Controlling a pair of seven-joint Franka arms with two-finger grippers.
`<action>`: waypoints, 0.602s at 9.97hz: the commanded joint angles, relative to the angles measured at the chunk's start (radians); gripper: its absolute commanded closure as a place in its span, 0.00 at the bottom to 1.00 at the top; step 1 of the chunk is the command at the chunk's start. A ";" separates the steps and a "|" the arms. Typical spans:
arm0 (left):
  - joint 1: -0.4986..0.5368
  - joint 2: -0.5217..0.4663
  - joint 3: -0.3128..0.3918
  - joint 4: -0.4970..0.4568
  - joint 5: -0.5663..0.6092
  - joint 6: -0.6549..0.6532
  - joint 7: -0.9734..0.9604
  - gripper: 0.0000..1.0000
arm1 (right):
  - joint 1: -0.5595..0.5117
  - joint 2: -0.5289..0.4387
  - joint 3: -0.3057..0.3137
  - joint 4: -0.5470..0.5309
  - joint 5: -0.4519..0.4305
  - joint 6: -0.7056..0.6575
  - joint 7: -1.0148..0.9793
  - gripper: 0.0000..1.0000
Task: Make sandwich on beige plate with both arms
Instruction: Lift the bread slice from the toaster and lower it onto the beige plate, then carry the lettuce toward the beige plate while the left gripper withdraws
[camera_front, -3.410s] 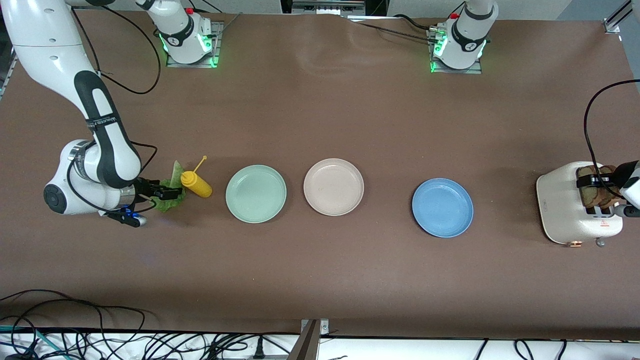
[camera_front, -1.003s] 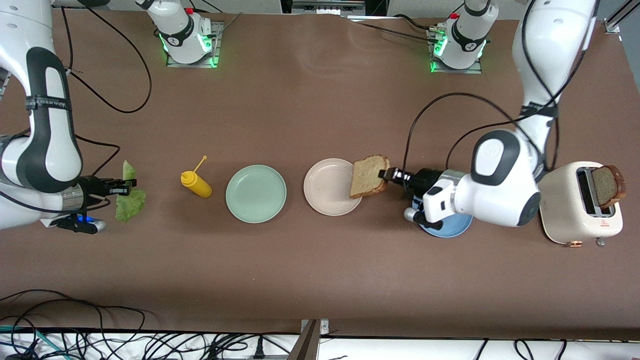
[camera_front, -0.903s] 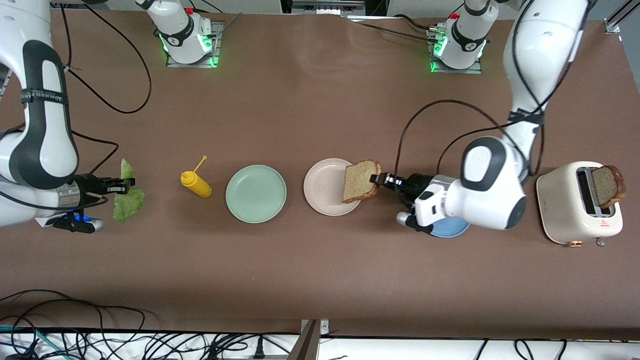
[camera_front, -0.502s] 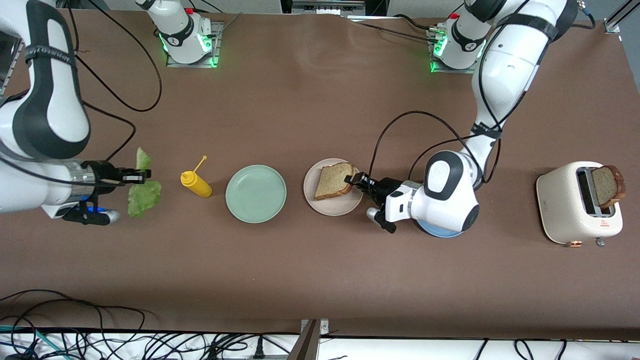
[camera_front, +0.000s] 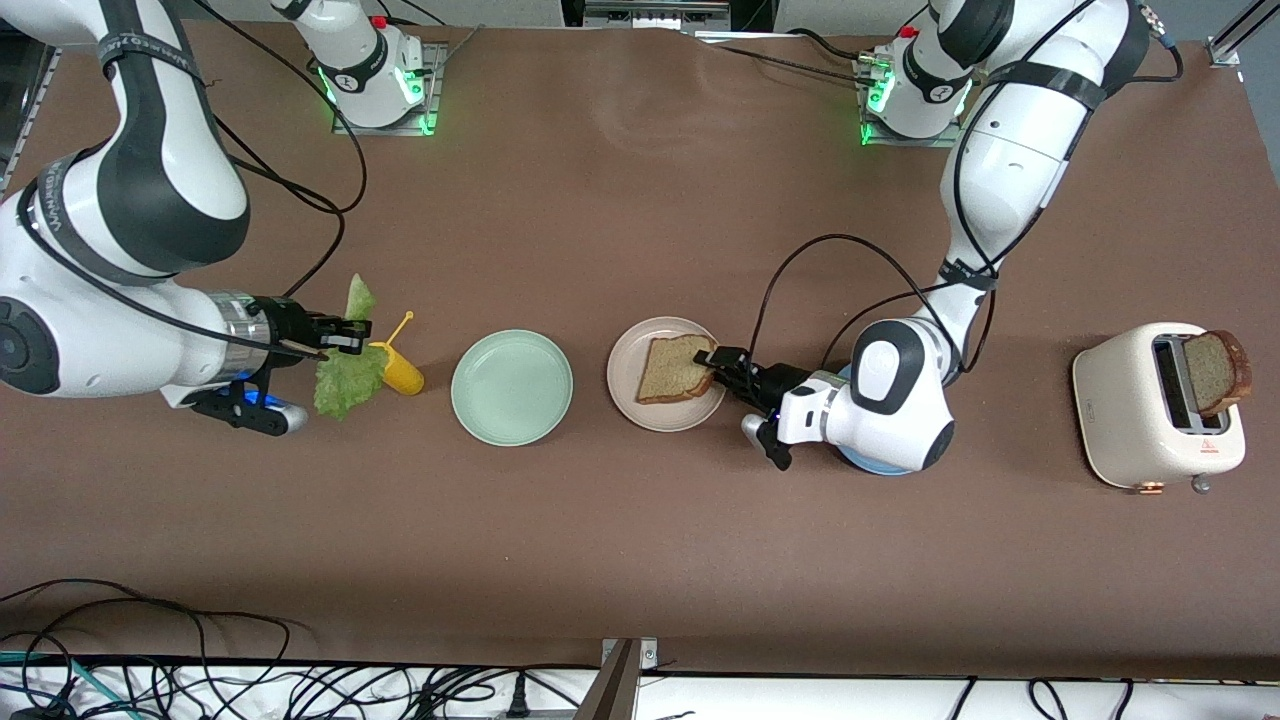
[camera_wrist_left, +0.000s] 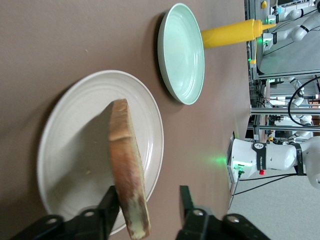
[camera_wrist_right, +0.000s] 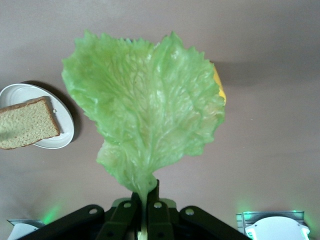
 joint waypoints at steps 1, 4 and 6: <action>0.034 -0.031 0.005 0.004 0.082 -0.011 0.038 0.00 | 0.038 0.008 0.012 0.021 -0.018 0.022 0.099 1.00; 0.069 -0.106 0.011 0.001 0.244 -0.016 0.020 0.00 | 0.119 0.017 0.012 0.016 -0.025 0.079 0.200 1.00; 0.074 -0.208 0.017 -0.002 0.442 -0.030 -0.098 0.00 | 0.179 0.029 0.012 0.012 -0.025 0.146 0.295 1.00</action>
